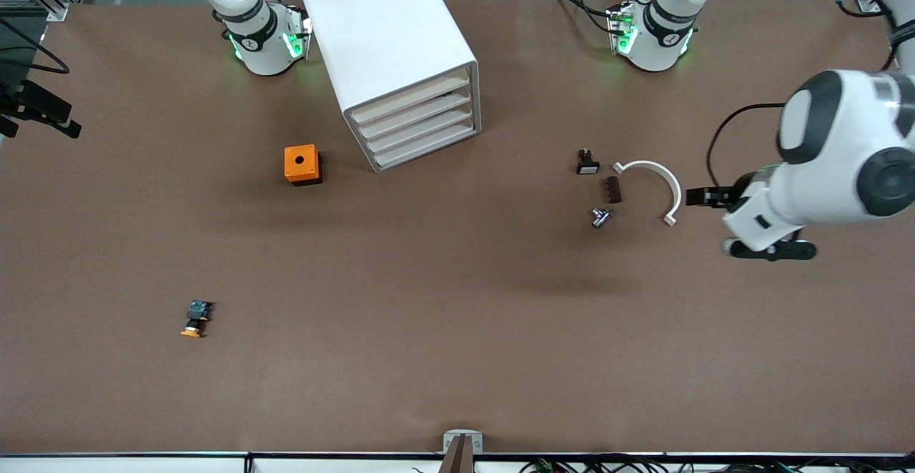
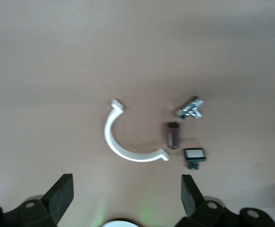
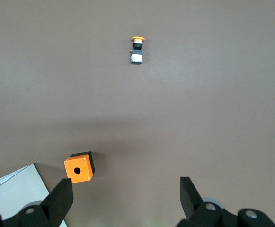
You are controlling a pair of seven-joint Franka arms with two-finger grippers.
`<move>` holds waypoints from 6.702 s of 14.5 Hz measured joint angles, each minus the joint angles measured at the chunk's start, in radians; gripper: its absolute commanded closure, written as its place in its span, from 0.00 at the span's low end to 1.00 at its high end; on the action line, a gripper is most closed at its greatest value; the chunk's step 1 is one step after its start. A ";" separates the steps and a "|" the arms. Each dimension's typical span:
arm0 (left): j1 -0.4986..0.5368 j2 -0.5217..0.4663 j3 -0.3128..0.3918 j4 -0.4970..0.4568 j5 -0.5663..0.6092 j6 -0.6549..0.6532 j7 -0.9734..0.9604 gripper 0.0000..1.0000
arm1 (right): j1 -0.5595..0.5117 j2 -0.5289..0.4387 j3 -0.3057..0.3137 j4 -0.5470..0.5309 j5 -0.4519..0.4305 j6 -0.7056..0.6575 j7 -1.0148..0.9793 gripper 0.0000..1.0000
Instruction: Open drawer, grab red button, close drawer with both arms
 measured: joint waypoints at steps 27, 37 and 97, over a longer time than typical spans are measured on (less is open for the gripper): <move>-0.344 0.560 -0.121 0.211 -0.912 -0.158 -2.111 0.40 | -0.001 0.000 -0.003 0.000 -0.005 0.010 0.000 0.00; -0.404 0.582 -0.119 0.188 -0.913 -0.247 -2.134 0.50 | -0.001 0.017 -0.003 0.000 -0.006 0.011 0.000 0.00; -0.151 0.626 -0.109 0.224 -0.980 -0.122 -1.995 0.01 | 0.928 0.566 0.019 0.021 0.081 0.519 2.037 0.00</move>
